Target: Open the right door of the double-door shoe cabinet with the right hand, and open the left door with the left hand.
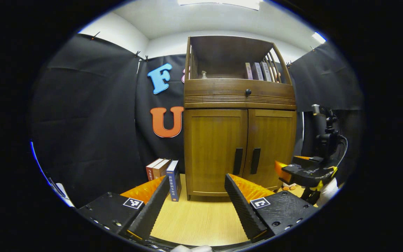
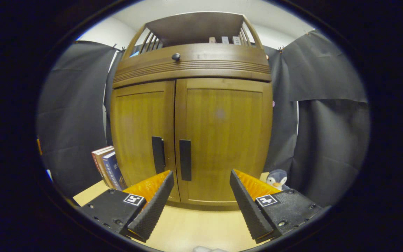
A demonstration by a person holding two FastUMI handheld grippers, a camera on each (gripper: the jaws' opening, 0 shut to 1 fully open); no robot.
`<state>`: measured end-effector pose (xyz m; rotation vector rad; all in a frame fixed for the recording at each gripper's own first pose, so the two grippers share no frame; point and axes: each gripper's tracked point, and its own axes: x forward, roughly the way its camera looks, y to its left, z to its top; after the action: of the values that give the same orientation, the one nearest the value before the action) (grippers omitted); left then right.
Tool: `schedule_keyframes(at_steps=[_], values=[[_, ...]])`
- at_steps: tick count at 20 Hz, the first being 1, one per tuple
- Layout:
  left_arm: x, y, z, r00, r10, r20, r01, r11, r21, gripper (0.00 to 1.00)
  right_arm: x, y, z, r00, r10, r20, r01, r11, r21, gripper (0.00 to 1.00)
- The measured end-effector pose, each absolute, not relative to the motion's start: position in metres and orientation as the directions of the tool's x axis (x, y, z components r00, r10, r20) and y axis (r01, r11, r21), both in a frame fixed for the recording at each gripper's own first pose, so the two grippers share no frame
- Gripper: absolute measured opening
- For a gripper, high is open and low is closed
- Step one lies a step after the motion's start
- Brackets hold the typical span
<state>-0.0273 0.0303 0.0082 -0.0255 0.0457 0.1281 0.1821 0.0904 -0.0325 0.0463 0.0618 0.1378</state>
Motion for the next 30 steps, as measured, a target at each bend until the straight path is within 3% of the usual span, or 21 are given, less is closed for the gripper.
schedule_keyframes(at_steps=[8,13,15,19,22,30], values=[[-0.026,0.040,0.009,0.967,0.245,-0.073,-0.245,0.970,0.008,0.95,0.291,0.128,-0.049,0.976,0.191,-0.106,-0.186,0.981,0.054,1.00],[-0.029,0.043,0.011,0.959,0.277,-0.065,-0.276,0.961,0.023,0.95,0.319,0.138,-0.051,0.971,0.199,-0.129,-0.192,0.979,0.065,1.00],[-0.029,0.044,0.009,0.956,0.285,-0.073,-0.285,0.958,0.019,0.94,0.324,0.143,-0.051,0.969,0.199,-0.145,-0.190,0.979,0.072,0.94],[-0.032,0.045,0.011,0.954,0.291,-0.077,-0.290,0.957,0.023,0.94,0.332,0.150,-0.050,0.968,0.203,-0.145,-0.193,0.978,0.082,0.72],[-0.036,0.051,0.009,0.954,0.292,-0.067,-0.291,0.956,0.026,0.94,0.336,0.149,-0.052,0.973,0.180,-0.142,-0.170,0.982,0.081,0.39],[-0.057,0.070,0.009,0.957,0.286,-0.053,-0.286,0.958,0.008,0.95,0.329,0.149,-0.050,0.961,0.209,-0.182,-0.196,0.976,0.090,0.32]])
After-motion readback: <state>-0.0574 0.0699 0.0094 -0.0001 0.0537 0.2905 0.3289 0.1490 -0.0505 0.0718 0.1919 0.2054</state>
